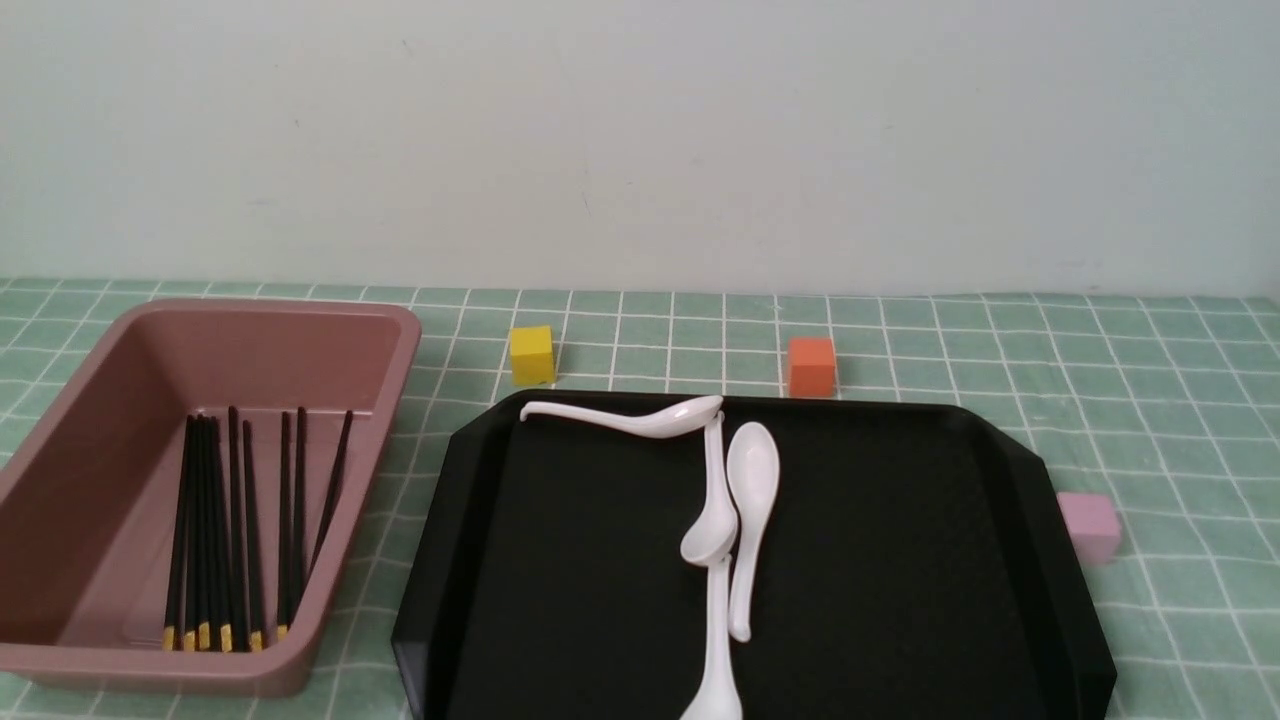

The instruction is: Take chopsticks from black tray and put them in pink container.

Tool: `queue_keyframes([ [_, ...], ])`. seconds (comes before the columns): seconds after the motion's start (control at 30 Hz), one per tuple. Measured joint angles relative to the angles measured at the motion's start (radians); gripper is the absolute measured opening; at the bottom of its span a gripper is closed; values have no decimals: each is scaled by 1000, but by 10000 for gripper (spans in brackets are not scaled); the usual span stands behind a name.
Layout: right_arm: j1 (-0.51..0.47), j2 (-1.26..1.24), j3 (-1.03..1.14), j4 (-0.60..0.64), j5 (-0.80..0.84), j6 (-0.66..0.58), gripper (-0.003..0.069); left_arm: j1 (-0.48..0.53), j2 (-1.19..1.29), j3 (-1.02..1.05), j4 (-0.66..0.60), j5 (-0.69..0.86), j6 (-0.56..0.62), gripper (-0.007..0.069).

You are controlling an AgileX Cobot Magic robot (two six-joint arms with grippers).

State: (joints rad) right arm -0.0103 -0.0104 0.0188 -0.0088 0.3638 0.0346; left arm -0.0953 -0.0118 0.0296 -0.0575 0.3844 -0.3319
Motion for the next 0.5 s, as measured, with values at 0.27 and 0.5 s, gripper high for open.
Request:
queue_keyframes([
  [0.27, 0, 0, 0, 0, 0, -1, 118, 0, 0, 0, 0, 0, 0, 239],
  [0.5, 0, 0, 0, 0, 0, -1, 126, 0, 0, 0, 0, 0, 0, 239],
])
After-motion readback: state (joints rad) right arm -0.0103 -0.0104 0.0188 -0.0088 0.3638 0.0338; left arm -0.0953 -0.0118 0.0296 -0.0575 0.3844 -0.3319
